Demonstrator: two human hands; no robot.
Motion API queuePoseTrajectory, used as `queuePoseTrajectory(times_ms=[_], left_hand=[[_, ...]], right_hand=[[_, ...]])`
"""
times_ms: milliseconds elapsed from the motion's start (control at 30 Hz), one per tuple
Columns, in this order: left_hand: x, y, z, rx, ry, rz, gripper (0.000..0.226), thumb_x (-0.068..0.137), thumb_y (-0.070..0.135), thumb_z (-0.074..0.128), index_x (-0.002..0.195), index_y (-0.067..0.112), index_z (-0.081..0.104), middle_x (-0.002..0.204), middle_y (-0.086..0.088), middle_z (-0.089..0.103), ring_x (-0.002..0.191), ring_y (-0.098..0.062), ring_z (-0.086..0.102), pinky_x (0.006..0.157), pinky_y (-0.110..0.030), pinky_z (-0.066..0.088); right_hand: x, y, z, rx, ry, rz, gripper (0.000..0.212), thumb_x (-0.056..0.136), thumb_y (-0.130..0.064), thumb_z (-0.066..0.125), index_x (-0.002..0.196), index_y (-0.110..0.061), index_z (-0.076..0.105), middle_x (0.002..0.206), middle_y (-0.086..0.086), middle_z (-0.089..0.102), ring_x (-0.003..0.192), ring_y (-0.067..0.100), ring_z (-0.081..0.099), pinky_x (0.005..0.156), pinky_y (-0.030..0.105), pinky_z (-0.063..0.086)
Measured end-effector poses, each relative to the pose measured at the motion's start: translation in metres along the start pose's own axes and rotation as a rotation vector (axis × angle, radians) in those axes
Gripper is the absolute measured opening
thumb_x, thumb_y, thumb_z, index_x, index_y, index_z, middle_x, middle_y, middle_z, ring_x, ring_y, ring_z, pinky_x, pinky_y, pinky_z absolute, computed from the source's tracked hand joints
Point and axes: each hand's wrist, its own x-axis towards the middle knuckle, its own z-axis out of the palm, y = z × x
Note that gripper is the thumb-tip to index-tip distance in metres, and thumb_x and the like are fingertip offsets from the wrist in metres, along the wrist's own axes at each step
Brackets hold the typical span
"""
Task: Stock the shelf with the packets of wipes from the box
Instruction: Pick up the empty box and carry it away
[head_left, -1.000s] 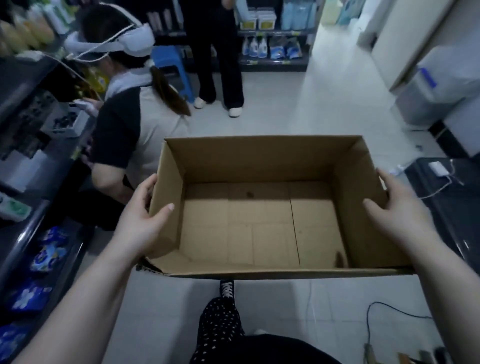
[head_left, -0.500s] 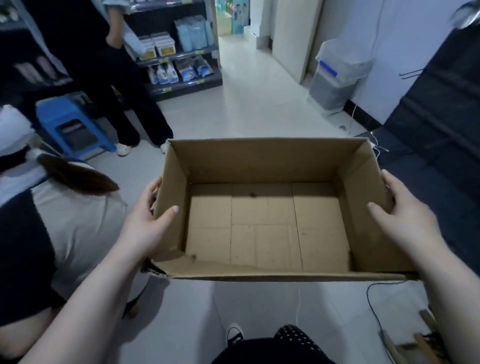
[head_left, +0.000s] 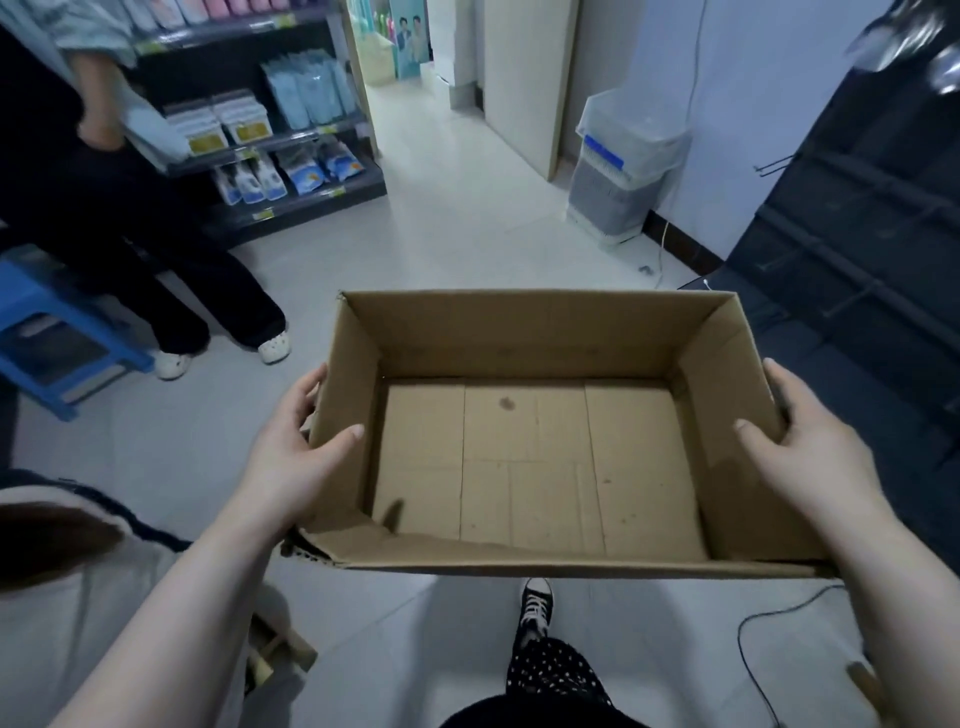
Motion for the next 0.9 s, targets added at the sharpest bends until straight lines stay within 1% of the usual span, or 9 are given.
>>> queuePoseTrajectory(times_ms=[100,200,333,467,567,633,700,767,900], left_hand=[[0.052,0.022,0.009,-0.024,0.007,-0.014,0.069,0.084,0.016,0.069,0.141,0.038,0.036,0.135,0.006,0.047,0.109,-0.007,0.050,0.088,-0.034,0.047],[0.099,0.038,0.017,-0.029,0.032,-0.026,0.071,0.081,0.024,0.073,0.139,0.044,0.037,0.140,0.003,0.047,0.115,-0.010,0.050,0.094,-0.041,0.048],[0.151,0.052,0.028,-0.015,0.073,-0.024,0.067,0.085,0.021,0.068,0.140,0.041,0.035,0.140,0.002,0.045,0.116,-0.010,0.045,0.092,-0.036,0.045],[0.206,0.061,0.031,-0.076,0.063,-0.015,0.063,0.085,0.017,0.067,0.132,0.048,0.038,0.136,0.004,0.048,0.115,-0.012,0.050,0.090,-0.036,0.046],[0.257,0.067,0.036,-0.084,0.047,0.005,0.063,0.086,0.013,0.066,0.135,0.041,0.039,0.129,0.005,0.050,0.108,-0.007,0.051,0.085,-0.029,0.045],[0.298,0.069,0.040,-0.087,0.031,0.024,0.062,0.086,0.011,0.066,0.136,0.038,0.041,0.126,0.006,0.051,0.101,-0.001,0.051,0.078,-0.019,0.044],[0.341,0.070,0.042,-0.090,0.012,0.036,0.061,0.085,0.010,0.067,0.131,0.040,0.042,0.124,0.006,0.051,0.096,0.005,0.051,0.073,-0.014,0.042],[0.385,0.075,0.039,-0.081,-0.014,0.039,0.060,0.085,0.011,0.068,0.126,0.045,0.040,0.121,0.008,0.050,0.094,0.006,0.052,0.074,-0.018,0.043],[0.478,0.082,0.024,-0.019,-0.054,0.050,0.061,0.083,0.015,0.069,0.128,0.044,0.040,0.120,0.009,0.051,0.100,-0.007,0.057,0.084,-0.032,0.047]], right_hand=[[0.059,-0.019,-0.007,-0.004,-0.009,0.008,0.064,0.089,-0.033,0.054,0.144,-0.039,0.024,0.126,0.003,0.060,0.103,0.032,0.058,0.083,0.041,0.048],[0.115,-0.038,-0.012,0.001,-0.008,-0.025,0.062,0.089,-0.033,0.054,0.142,-0.042,0.024,0.121,0.002,0.062,0.100,0.032,0.059,0.084,0.044,0.049],[0.171,-0.059,-0.012,0.000,-0.011,-0.038,0.060,0.089,-0.033,0.053,0.141,-0.042,0.024,0.119,0.001,0.063,0.098,0.031,0.059,0.082,0.043,0.049],[0.216,-0.081,-0.004,0.020,-0.022,-0.021,0.063,0.090,-0.031,0.054,0.144,-0.040,0.023,0.125,0.002,0.060,0.103,0.032,0.058,0.084,0.043,0.048],[0.254,-0.102,0.007,-0.008,-0.004,-0.007,0.066,0.089,-0.031,0.055,0.145,-0.039,0.020,0.126,0.004,0.060,0.102,0.033,0.058,0.083,0.043,0.048],[0.283,-0.117,0.016,-0.034,0.010,-0.001,0.066,0.089,-0.032,0.055,0.144,-0.040,0.020,0.122,0.006,0.061,0.096,0.033,0.059,0.080,0.042,0.049],[0.311,-0.134,0.027,-0.041,0.027,0.012,0.064,0.089,-0.034,0.054,0.141,-0.042,0.020,0.118,0.006,0.063,0.092,0.032,0.060,0.079,0.043,0.050],[0.339,-0.153,0.036,-0.040,0.051,0.034,0.063,0.088,-0.034,0.054,0.140,-0.044,0.020,0.114,0.006,0.063,0.090,0.032,0.060,0.079,0.044,0.050],[0.393,-0.203,0.053,-0.028,0.073,0.048,0.063,0.089,-0.033,0.054,0.143,-0.040,0.022,0.112,0.009,0.064,0.090,0.033,0.059,0.074,0.040,0.048]])
